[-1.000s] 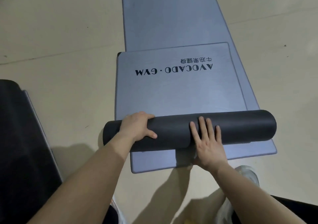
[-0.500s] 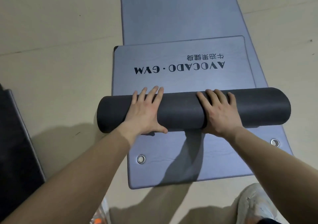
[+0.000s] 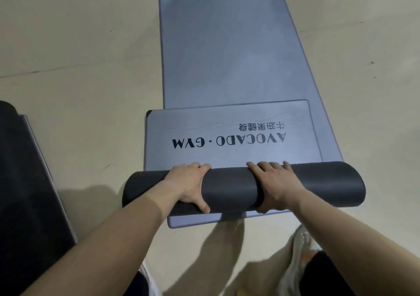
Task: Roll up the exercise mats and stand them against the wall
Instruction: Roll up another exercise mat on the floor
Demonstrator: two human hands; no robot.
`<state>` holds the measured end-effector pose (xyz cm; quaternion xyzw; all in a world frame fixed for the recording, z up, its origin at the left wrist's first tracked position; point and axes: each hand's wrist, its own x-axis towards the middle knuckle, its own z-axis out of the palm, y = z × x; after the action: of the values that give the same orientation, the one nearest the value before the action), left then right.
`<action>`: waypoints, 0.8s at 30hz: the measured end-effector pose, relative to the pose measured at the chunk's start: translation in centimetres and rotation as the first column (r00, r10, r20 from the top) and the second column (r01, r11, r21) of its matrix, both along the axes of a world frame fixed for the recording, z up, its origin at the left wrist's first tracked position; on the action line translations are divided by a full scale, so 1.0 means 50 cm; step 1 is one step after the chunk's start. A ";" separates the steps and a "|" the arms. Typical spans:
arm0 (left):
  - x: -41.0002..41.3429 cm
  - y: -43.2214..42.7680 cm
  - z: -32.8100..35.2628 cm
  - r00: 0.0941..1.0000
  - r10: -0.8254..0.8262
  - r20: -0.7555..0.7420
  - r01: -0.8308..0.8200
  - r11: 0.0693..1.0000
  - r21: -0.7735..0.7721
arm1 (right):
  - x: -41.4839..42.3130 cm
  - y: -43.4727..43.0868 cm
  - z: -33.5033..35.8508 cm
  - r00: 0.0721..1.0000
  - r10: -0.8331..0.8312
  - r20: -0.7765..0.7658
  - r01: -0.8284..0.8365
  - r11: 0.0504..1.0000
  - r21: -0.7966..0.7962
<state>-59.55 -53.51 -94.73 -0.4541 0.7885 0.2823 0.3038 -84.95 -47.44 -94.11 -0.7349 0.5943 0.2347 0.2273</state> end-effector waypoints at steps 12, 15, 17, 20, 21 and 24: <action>0.002 0.069 0.039 0.988 0.149 -0.029 -0.149 0.910 -0.388 | 0.017 -0.131 0.019 0.994 -0.100 0.040 0.103 0.991 -0.086; -0.009 0.039 -0.002 0.992 0.110 0.058 -0.084 0.940 -0.331 | 0.015 -0.121 0.026 0.993 -0.091 0.073 0.108 0.958 -0.265; -0.016 -0.037 -0.020 0.990 0.142 0.014 -0.127 0.926 -0.356 | 0.001 -0.093 0.003 0.988 -0.126 0.089 0.149 0.936 -0.318; -0.024 -0.149 -0.010 0.989 0.147 -0.029 -0.149 0.948 -0.280 | -0.017 -0.105 -0.051 0.997 -0.070 -0.026 0.061 0.965 -0.255; -0.028 -0.163 -0.007 0.990 0.134 -0.046 -0.142 0.943 -0.302 | -0.024 -0.127 -0.064 0.997 -0.074 -0.030 0.062 0.959 -0.276; -0.030 -0.143 -0.014 0.990 0.100 -0.097 -0.135 0.864 -0.486 | -0.044 -0.217 -0.066 0.999 -0.049 0.009 0.049 0.967 -0.252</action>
<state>-61.06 -60.64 -95.43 -0.5535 0.8152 0.1062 0.1334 -87.13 -58.27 -97.40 -0.7432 0.6369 0.1507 0.1387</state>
